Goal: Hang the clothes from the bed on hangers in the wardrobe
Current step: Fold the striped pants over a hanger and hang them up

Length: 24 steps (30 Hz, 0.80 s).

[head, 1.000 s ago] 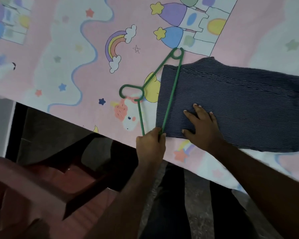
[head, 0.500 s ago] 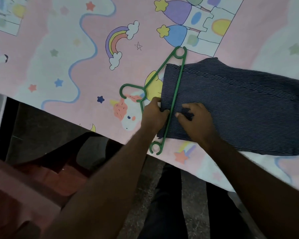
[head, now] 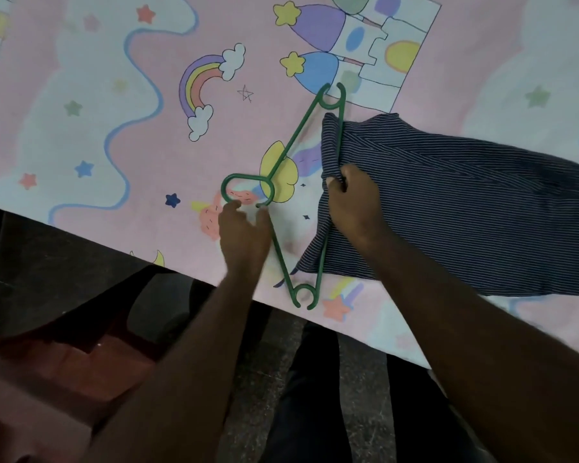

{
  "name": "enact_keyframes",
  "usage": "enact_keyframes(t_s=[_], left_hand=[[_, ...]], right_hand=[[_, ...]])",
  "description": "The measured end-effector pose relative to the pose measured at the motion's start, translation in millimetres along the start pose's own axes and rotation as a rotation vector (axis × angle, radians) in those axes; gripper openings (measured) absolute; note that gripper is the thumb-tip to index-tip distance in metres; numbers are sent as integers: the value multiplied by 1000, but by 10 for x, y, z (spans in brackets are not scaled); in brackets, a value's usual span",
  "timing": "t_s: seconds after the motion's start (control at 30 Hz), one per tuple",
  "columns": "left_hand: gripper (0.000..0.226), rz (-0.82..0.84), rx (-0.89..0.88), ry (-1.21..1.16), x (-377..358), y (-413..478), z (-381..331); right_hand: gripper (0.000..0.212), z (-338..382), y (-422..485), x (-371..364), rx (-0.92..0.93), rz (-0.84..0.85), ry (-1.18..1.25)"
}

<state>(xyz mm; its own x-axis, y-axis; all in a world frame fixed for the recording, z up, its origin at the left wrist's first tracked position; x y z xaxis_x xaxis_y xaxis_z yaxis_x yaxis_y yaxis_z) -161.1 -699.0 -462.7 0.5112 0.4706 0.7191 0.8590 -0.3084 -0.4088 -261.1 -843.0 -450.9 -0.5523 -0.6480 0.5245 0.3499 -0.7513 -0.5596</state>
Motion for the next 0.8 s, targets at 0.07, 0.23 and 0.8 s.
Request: enact_keyframes(t_s=[0.07,0.23,0.8], left_hand=[[28,142,85,39,36,114,26],[11,551,274,-462,-45,2,-255],[20,589,133,-379,-791,-522,-949]], right_hand=[[23,0,-44,33,13,2,18],[25,25,-123,105,50,17,19],[24,-691,-488,2110,54,3,620]])
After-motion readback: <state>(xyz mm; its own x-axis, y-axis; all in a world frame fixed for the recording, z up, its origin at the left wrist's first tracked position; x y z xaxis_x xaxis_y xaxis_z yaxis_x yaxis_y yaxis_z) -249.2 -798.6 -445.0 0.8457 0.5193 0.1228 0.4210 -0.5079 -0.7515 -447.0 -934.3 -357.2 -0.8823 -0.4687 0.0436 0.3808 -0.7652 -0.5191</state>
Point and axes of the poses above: each hand's wrist, its own y-axis towards the middle knuckle, its own x-axis out of the back of the hand, z = x × y, the point moved 1 cm from there along y, towards the middle knuckle, and after that the axes turned 4 degrees about -x, right-handed, at the moved point
